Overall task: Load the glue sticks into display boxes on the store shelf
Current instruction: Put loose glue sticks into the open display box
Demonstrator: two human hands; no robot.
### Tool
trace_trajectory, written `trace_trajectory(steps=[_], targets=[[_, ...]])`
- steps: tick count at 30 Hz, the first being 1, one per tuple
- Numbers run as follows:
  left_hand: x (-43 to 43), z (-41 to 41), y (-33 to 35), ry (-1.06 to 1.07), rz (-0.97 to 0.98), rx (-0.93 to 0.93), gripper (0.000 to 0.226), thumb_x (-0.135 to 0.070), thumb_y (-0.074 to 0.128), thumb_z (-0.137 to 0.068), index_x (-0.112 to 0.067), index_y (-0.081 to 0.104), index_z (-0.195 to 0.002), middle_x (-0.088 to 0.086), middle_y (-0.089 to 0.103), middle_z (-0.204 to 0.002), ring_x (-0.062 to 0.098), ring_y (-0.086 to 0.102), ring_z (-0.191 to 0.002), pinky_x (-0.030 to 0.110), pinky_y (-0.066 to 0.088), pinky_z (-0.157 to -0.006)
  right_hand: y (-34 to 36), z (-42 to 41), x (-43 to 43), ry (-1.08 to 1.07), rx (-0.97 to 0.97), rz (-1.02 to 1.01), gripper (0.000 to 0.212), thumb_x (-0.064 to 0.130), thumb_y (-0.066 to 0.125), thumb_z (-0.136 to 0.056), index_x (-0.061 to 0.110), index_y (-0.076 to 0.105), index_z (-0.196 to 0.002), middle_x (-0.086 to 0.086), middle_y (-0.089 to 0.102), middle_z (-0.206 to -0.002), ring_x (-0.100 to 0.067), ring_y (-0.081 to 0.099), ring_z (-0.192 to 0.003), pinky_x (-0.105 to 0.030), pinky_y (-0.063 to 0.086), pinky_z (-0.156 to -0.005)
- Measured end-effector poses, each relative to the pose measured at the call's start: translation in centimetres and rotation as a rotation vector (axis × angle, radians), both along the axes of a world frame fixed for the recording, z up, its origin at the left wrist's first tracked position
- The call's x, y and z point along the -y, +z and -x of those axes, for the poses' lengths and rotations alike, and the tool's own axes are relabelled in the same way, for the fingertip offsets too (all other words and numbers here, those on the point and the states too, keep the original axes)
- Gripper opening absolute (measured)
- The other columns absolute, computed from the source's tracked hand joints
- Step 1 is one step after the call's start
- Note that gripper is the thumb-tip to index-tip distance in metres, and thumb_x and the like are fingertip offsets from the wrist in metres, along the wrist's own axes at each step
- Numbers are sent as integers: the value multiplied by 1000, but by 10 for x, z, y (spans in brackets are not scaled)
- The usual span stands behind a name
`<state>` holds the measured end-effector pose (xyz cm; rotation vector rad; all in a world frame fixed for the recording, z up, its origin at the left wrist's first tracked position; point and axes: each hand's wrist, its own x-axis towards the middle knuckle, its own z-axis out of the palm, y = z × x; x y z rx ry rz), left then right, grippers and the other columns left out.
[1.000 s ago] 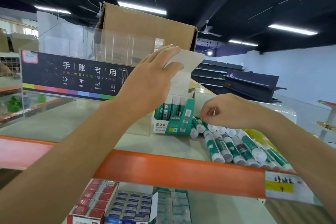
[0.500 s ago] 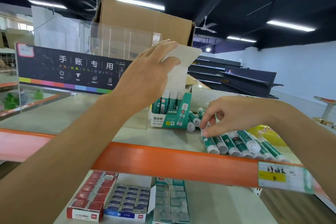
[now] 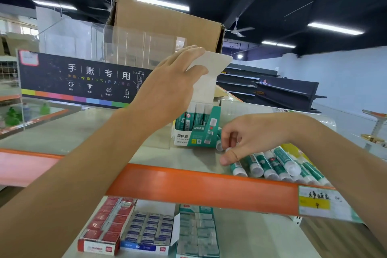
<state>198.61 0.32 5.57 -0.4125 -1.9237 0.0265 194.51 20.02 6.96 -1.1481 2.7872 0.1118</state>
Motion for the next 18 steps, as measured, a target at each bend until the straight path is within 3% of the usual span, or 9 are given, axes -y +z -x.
trace_trajectory(steps=[3,6,11,18], targets=[[0,0,0,-9,5,3,36,14,52,-76,1,63,-108,19,48,-133,34,41,-127,51,46,-93,0,-4,6,-41,-20,-48,57,67,62,-74,23,65,-109,19,59,-87,2,56,-81,-17,43,-71],[0,-1,0,-9,-2,4,36,14,53,-77,1,63,-108,19,48,-133,35,41,-127,53,46,-92,-1,-5,11,-65,-67,-96,69,71,56,-75,11,68,-107,-1,68,-102,-16,62,-92,-26,46,-75],[0,-1,0,-8,2,0,36,15,55,-76,1,63,-107,20,49,-132,36,43,-126,52,46,-92,-4,-10,15,-46,3,-14,42,59,65,-78,23,62,-99,14,57,-79,-1,52,-70,-20,38,-62],[2,0,0,0,4,-18,35,13,52,-77,1,63,-108,19,48,-133,34,42,-126,48,44,-93,-4,-6,14,-57,144,248,17,29,72,-80,21,63,-93,-1,68,-96,-6,64,-58,-16,46,-54]])
